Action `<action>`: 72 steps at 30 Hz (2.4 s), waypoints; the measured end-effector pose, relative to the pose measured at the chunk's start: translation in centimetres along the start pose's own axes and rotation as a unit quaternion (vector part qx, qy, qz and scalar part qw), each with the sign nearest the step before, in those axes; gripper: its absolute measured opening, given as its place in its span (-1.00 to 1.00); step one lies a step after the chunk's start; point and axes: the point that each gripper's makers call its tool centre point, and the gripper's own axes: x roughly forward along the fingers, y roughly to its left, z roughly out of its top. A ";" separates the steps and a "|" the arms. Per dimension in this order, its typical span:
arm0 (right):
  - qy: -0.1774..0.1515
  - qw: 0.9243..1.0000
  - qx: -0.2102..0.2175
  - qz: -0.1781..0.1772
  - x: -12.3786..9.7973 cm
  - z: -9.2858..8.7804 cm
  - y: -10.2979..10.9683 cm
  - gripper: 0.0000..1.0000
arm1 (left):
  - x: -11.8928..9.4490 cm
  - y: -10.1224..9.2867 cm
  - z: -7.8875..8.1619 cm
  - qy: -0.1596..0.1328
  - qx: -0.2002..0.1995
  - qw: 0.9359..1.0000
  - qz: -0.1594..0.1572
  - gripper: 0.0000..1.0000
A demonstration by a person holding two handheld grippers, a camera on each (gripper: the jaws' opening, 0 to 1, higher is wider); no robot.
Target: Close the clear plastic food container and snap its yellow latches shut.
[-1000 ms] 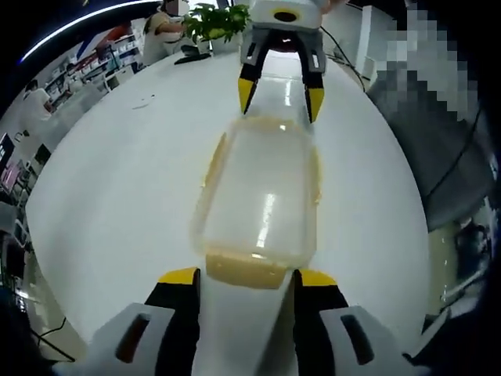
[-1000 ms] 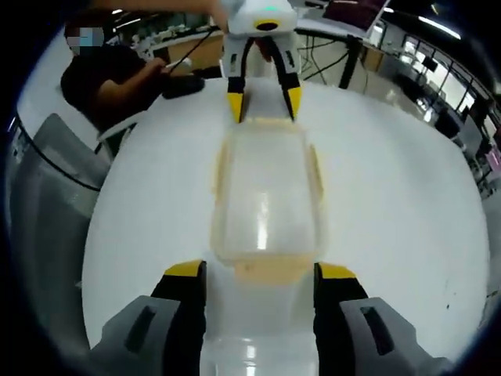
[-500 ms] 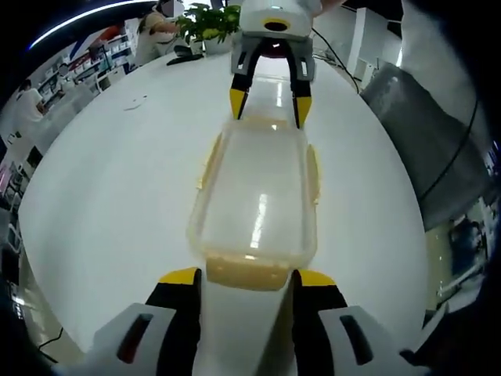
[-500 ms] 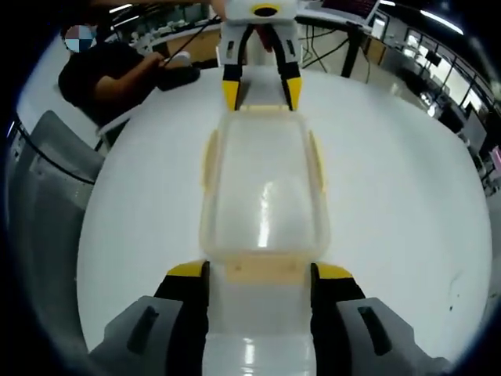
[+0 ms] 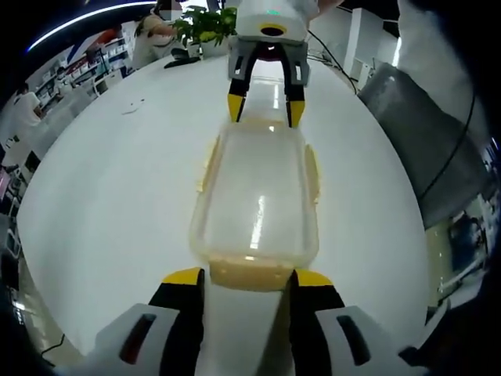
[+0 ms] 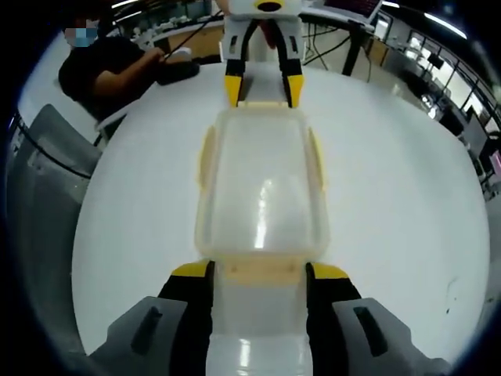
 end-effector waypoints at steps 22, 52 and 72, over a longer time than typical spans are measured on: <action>0.009 1.000 -0.001 -0.002 0.1 -0.2 -0.3 -0.26 | 0.1 0.9 -0.7 0.000 0.002 1.000 -0.004 -0.35; -0.012 1.000 -0.021 0.003 -4.8 2.3 1.5 -0.30 | -5.3 0.6 1.9 0.045 0.003 0.999 0.009 -0.38; -0.005 0.999 -0.037 0.004 -11.8 -0.1 3.3 -0.30 | -7.3 -3.2 9.7 0.033 0.001 0.999 0.023 -0.38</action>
